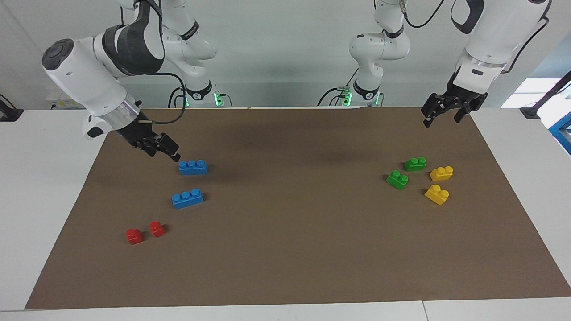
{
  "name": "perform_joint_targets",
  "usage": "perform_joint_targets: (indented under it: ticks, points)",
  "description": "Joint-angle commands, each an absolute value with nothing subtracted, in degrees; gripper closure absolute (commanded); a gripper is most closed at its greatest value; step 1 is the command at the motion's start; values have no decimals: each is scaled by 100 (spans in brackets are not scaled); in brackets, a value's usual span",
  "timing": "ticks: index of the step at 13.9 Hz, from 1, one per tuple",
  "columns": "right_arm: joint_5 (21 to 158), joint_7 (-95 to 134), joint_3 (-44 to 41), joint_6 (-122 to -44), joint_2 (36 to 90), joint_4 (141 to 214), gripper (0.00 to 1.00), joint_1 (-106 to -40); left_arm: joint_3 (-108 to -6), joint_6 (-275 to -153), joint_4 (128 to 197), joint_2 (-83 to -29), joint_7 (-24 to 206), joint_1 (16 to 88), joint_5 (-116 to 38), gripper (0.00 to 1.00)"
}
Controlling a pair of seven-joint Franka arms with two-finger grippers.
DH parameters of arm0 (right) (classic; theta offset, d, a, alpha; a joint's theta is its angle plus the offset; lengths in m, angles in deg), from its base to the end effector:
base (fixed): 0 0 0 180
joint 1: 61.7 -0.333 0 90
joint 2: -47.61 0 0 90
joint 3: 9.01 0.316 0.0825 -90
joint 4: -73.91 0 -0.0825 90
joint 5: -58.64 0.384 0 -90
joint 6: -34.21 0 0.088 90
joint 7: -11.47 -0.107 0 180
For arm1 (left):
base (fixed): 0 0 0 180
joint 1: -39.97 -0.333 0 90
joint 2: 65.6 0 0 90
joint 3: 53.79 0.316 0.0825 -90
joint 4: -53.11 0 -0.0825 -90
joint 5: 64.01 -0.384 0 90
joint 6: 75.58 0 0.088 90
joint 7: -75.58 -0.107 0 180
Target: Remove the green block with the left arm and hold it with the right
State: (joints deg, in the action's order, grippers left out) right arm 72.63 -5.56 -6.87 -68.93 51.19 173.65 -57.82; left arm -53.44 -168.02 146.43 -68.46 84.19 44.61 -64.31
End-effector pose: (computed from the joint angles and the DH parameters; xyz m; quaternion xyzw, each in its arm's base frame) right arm 0.5833 0.0021 0.5303 -0.9746 0.1894 0.0175 0.1184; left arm 0.5415 -0.0400 0.6282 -0.9991 -0.0376 -0.0174 0.0005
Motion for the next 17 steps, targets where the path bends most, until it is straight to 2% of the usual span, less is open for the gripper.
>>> perform_joint_targets:
  ticks: [1,5,9,14,17]
  points:
    - [6989,-286,-664,-6704,4920,17367,0,-5748,-5343,-16559,14522,-6806,8305,4401,-6286,0]
    - [6787,153,-664,-6590,4823,17367,0,-5748,-5343,-16514,14522,-6806,8270,4401,-6243,0]
    - [6584,391,-664,-6090,4682,17270,0,-5748,-5343,-16523,14522,-6806,8269,4410,-6207,0]
    - [6321,497,-628,-5580,4112,17297,0,-6012,-5335,-16532,14522,-6806,8261,4454,-6207,0]
    - [6321,532,-620,-5465,3988,17227,0,-6003,-5335,-16523,14522,-6806,8243,4454,-6216,0]
